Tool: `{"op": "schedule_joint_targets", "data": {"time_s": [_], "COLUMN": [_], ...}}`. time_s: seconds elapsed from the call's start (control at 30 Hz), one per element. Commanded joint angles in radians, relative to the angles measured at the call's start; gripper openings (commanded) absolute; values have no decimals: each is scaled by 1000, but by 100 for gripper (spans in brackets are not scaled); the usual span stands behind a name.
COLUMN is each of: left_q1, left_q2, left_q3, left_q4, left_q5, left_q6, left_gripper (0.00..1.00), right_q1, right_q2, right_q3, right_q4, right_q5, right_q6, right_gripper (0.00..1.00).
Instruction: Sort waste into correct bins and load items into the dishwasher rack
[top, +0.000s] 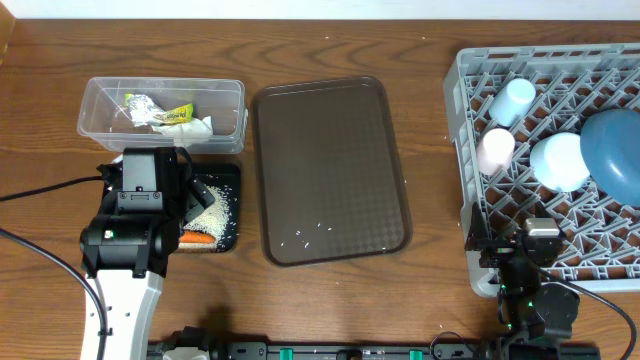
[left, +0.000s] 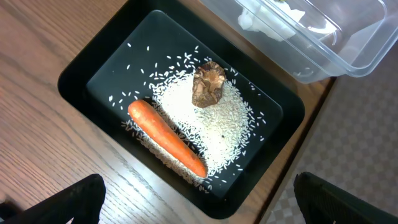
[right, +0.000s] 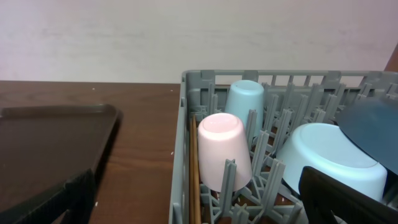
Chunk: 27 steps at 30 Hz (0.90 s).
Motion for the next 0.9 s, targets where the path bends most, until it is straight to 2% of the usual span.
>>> {"op": "schedule_joint_targets", "data": {"time_s": [0.0, 0.7, 0.87], "left_q1": [-1, -1, -2], "left_q2": [1, -14, -70], "left_q3": [2, 2, -37], "left_q4": [-3, -3, 6], "left_q5": [-3, 6, 76], "left_q6": [6, 15, 187], "left_gripper": [98, 98, 98], "right_q1": [-16, -16, -16], "right_q2": [-8, -8, -8], "right_q3": [-5, -5, -5], "right_q4": [-1, -1, -1], "right_q5": [-1, -1, -1], "right_q6": [-15, -15, -15], "right_gripper": [99, 99, 99]}}
